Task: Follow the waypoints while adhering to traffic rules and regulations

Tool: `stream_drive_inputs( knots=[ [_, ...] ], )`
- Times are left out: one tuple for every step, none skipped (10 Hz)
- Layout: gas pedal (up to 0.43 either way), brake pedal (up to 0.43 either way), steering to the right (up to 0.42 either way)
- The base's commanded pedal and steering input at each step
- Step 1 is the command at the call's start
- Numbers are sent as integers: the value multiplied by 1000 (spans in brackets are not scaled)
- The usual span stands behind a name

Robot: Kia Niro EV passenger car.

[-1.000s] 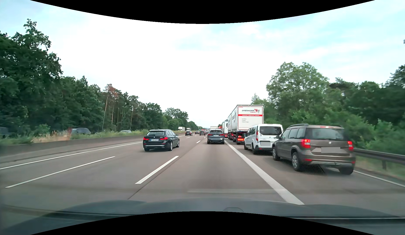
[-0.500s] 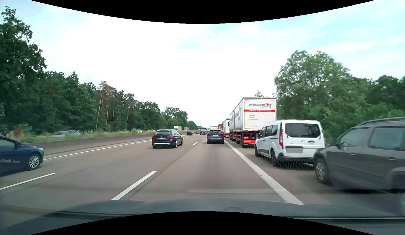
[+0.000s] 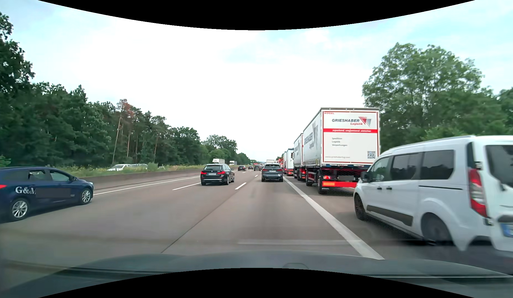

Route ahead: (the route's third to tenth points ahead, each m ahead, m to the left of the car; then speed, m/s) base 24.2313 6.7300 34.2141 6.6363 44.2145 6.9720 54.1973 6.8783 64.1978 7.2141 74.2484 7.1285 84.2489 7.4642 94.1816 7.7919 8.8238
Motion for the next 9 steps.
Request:
stream_drive_inputs(
  knots=[
    [0,0,-2],
    [0,0,-2],
    [0,0,-2],
    [0,0,-2],
    [0,0,-3],
    [0,0,-4],
    [0,0,-4],
    [0,0,-4],
    [0,0,-4]
  ],
)
